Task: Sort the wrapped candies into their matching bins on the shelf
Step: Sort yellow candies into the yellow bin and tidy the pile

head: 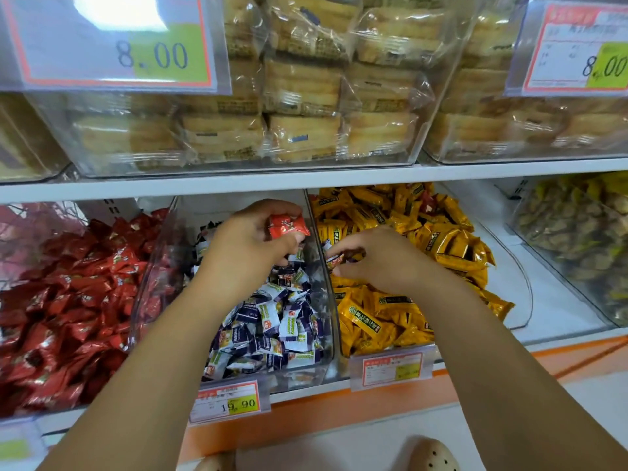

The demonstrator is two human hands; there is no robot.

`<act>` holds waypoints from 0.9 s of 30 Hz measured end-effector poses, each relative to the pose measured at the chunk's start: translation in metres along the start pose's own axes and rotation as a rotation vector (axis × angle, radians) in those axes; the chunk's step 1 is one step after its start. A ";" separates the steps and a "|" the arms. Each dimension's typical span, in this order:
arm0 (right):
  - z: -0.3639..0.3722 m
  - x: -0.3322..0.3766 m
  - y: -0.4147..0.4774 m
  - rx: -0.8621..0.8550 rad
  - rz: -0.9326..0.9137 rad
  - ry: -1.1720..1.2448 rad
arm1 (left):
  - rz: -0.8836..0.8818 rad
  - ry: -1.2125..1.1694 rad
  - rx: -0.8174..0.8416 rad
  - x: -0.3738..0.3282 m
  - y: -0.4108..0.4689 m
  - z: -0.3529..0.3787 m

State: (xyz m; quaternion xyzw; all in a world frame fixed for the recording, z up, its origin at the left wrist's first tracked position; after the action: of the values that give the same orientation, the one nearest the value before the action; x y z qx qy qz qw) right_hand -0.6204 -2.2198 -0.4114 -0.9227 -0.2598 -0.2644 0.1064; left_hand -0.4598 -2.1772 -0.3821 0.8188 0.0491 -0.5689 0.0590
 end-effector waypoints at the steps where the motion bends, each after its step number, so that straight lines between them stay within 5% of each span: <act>1: 0.000 0.000 0.002 -0.015 0.004 -0.040 | 0.002 -0.010 0.010 -0.001 -0.001 0.002; 13: -0.038 -0.014 0.002 -0.316 0.019 0.124 | -0.039 0.004 -0.039 0.002 -0.001 -0.003; 18: -0.029 -0.007 0.008 -0.226 0.028 0.100 | -0.042 0.008 -0.044 0.003 -0.001 -0.003; 24: -0.043 -0.006 0.000 -0.315 0.064 0.747 | -0.044 0.043 -0.037 0.004 0.000 -0.008; 27: -0.038 0.010 0.003 -0.293 -0.018 0.702 | -0.053 0.139 -0.089 0.003 -0.002 -0.023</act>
State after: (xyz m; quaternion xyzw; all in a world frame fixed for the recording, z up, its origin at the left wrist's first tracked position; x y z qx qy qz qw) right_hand -0.6282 -2.2307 -0.3738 -0.7790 -0.1747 -0.5998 0.0535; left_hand -0.4372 -2.1720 -0.3772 0.8514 0.1000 -0.5093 0.0765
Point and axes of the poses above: each hand's wrist, its own y-axis towards the middle knuckle, its own z-axis out of the palm, x = y × z, the point moved 10 cm from there along y, towards the middle knuckle, and after that the axes turned 7 degrees about -z, right-handed, at the moved point
